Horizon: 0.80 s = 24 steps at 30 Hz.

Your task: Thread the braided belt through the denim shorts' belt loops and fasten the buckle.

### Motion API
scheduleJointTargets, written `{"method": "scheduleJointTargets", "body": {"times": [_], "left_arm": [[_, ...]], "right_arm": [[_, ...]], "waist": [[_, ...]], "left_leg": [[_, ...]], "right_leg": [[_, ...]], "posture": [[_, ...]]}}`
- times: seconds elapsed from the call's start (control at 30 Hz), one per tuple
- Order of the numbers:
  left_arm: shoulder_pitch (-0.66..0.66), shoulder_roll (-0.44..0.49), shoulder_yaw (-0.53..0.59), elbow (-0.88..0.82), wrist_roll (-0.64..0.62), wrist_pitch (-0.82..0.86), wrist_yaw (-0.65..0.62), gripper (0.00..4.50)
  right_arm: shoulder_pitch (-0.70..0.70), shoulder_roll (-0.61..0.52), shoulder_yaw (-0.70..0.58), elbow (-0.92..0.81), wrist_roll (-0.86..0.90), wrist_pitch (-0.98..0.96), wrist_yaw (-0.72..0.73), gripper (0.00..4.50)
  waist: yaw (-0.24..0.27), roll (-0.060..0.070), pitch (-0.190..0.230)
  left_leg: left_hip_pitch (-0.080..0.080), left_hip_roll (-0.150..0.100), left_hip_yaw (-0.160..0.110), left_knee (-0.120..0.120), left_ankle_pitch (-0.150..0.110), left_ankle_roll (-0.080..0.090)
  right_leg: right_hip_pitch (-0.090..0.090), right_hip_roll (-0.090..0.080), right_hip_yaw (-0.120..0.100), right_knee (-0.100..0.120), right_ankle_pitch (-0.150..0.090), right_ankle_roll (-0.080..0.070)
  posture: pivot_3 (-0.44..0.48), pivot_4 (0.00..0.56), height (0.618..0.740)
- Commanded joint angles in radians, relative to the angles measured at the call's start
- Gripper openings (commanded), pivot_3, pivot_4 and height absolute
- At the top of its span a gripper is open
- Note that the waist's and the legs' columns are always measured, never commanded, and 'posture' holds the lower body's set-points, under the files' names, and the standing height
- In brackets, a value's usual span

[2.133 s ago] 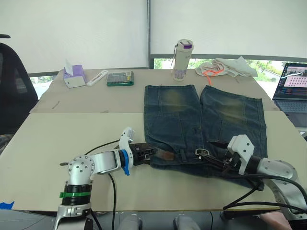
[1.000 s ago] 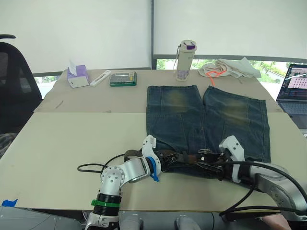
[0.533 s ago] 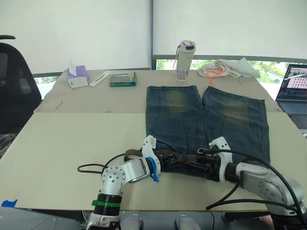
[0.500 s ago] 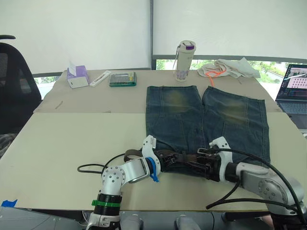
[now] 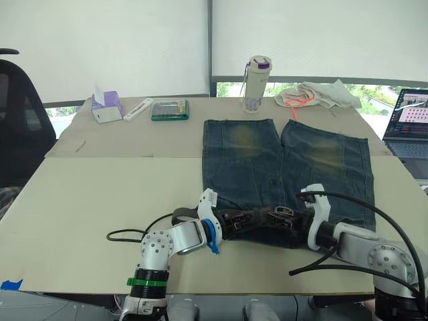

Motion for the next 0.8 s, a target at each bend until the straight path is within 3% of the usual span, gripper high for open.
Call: {"method": "scheduleJointTargets", "body": {"times": [0.03,0.17,0.3,0.43,0.5,0.63,0.8], "left_arm": [[0.003,0.095,-0.026,-0.063,0.053,0.025,-0.124,3.06],[0.038,0.226,-0.045,-0.152,0.063,0.029,-0.319,4.45],[0.083,0.359,-0.015,-0.236,0.027,-0.015,-0.611,4.48],[0.068,0.399,0.026,-0.267,-0.037,-0.041,-0.793,4.48],[0.051,0.391,0.036,-0.270,-0.057,-0.048,-0.829,4.48],[0.000,0.322,0.002,-0.255,-0.007,-0.088,-0.765,4.48],[0.014,0.306,-0.021,-0.271,-0.015,-0.081,-0.776,4.48]], "right_arm": [[-0.041,-0.033,-0.135,0.028,0.087,0.014,-0.022,0.00],[-0.055,-0.097,-0.217,0.092,0.154,0.035,-0.028,0.00],[-0.094,-0.141,-0.283,0.164,0.256,0.051,-0.054,0.00],[-0.125,-0.131,-0.292,0.198,0.415,0.051,-0.124,0.00],[-0.122,-0.135,-0.276,0.205,0.487,0.043,-0.160,0.00],[-0.060,-0.188,-0.180,0.158,0.555,0.075,-0.185,0.00],[0.099,-0.380,-0.079,0.104,0.342,0.053,-0.069,0.00]], "waist": [[-0.002,0.000,0.000],[-0.006,0.001,-0.001],[-0.011,0.002,0.000],[-0.011,0.002,0.000],[-0.011,0.001,0.001],[-0.010,0.001,0.001],[-0.011,0.001,0.000]], "left_leg": [[0.000,0.000,0.001,0.000,0.000,0.000],[0.000,0.000,0.002,-0.002,0.000,0.000],[0.001,0.001,0.002,-0.002,0.000,0.000],[0.000,0.002,0.003,-0.003,0.000,0.000],[0.000,0.002,0.003,-0.003,0.000,0.000],[-0.001,0.002,0.002,-0.003,0.000,0.000],[-0.002,0.002,0.003,-0.003,0.000,0.001]], "right_leg": [[0.000,0.000,0.000,0.000,0.000,0.000],[0.000,0.000,0.000,0.000,0.000,0.000],[0.000,0.000,0.000,0.000,0.000,-0.001],[0.000,0.000,-0.001,-0.001,-0.001,-0.002],[0.000,0.000,-0.001,-0.001,-0.001,-0.002],[0.000,0.000,-0.001,-0.001,-0.001,-0.001],[-0.001,0.000,-0.001,-0.001,-0.001,0.000]], "posture": [[0.000,0.150,0.740],[0.000,0.150,0.740],[0.000,0.150,0.740],[0.000,0.150,0.740],[0.000,0.150,0.740],[0.000,0.150,0.740],[0.000,0.150,0.740]]}}
